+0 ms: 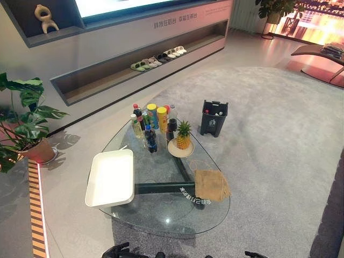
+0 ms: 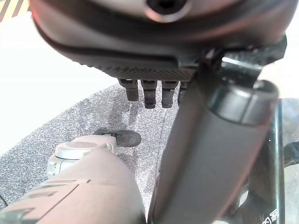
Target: Wipe the table with a cloth and put it in the basket.
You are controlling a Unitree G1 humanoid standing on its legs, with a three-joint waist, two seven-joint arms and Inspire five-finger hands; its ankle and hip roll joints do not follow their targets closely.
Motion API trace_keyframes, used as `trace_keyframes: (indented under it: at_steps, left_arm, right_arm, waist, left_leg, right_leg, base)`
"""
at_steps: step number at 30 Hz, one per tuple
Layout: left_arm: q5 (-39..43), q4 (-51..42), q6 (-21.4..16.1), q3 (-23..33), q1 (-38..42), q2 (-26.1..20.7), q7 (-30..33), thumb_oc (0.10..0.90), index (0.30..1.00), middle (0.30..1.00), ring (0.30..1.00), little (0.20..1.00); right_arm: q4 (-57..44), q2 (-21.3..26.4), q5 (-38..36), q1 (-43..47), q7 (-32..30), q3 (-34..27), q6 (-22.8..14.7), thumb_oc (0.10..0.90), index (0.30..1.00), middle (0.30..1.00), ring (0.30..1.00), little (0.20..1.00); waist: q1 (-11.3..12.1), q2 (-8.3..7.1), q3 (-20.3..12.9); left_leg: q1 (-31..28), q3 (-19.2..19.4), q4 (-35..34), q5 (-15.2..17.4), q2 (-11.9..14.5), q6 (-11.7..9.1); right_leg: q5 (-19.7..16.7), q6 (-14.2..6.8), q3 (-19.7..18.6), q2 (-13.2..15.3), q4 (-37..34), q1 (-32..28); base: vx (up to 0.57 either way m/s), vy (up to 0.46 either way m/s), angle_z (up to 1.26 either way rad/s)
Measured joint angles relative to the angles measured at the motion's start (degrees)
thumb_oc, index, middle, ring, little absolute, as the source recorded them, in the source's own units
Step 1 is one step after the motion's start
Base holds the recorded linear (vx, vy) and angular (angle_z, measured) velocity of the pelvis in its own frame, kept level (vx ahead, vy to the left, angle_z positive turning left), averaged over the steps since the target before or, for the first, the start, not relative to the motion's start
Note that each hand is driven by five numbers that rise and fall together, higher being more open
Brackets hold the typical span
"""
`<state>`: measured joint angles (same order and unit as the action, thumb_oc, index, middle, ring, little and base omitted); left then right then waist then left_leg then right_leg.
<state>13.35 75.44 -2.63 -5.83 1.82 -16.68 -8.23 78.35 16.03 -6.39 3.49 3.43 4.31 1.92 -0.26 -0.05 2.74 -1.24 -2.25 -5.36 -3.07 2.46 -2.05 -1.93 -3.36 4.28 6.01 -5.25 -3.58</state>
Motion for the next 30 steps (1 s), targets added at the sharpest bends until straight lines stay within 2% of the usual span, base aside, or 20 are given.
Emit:
trace_keyframes:
  at_steps: [15,20,23,25,27,30]
  left_arm:
    - [0.02,0.00,-0.12,-0.01,-0.17,-0.01,0.15,0.800,0.900,0.900,0.900,0.900]
    - [0.49,-0.10,-0.29,-0.17,0.32,-0.03,0.22,0.800,0.900,0.900,0.900,0.900]
    - [1.79,-0.29,-0.47,-0.32,3.29,0.02,0.27,0.800,0.900,0.900,0.900,0.900]
    - [2.80,-0.91,-0.60,-0.26,6.72,0.04,0.61,0.800,0.900,0.900,0.900,0.900]
    - [3.99,-1.47,-0.73,-0.20,9.26,-0.10,1.49,0.800,0.900,0.900,0.900,0.900]
    - [6.88,-2.48,-1.75,-0.26,12.04,-0.22,2.38,0.800,0.900,0.900,0.900,0.900]
  right_arm:
    - [-0.04,0.03,0.04,-0.79,0.28,-0.01,0.04,0.800,0.900,0.900,0.900,0.900]
    - [-0.11,0.79,-0.07,-0.28,0.27,0.19,0.10,0.800,0.900,0.900,0.900,0.900]
    - [-0.07,1.76,-0.39,2.70,0.26,1.76,0.47,0.800,0.900,0.900,0.900,0.900]
    - [-0.08,2.62,-1.00,6.48,0.12,1.98,0.82,0.800,0.900,0.900,0.900,0.900]
    - [-0.61,3.86,-1.50,8.91,0.12,2.37,1.18,0.800,0.900,0.900,0.900,0.900]
    - [-1.26,4.02,-1.69,11.14,0.13,2.50,1.24,0.800,0.900,0.900,0.900,0.900]
  waist:
    - [0.01,-0.16,-0.18]
    - [-0.10,0.29,0.31]
    - [-0.17,0.97,3.75]
    - [-0.18,1.72,9.29]
    - [-0.39,1.73,13.67]
    - [-0.19,1.59,17.87]
  left_leg:
    - [-0.06,0.11,0.00,0.09,0.02,-0.06]
    - [4.09,0.29,0.07,-0.49,0.04,-0.33]
    - [8.65,0.39,0.44,-2.20,0.00,-0.58]
    - [12.00,0.30,0.46,-3.87,-0.04,-0.90]
    - [13.75,0.31,0.45,-4.60,-0.08,-1.24]
    - [16.95,0.23,0.45,-5.41,-0.02,-1.32]
  right_leg:
    - [0.08,-0.02,-0.13,-0.01,0.00,-0.10]
    - [-0.50,-0.04,-0.30,-0.04,0.14,4.54]
    - [-2.09,-0.50,-0.33,-0.03,0.36,9.09]
    - [-3.85,-0.84,-0.32,-0.03,0.38,12.22]
    - [-4.56,-0.82,-0.35,-0.02,0.36,14.06]
    - [-5.26,-0.82,-0.53,-0.15,0.34,17.27]
  base:
    - [0.02,-0.001,0.00]
    - [-0.16,0.029,-0.02]
    - [-0.22,0.039,0.00]
    - [-0.14,0.015,0.02]
    - [-0.14,-0.004,0.00]
    - [-0.14,-0.017,-0.02]
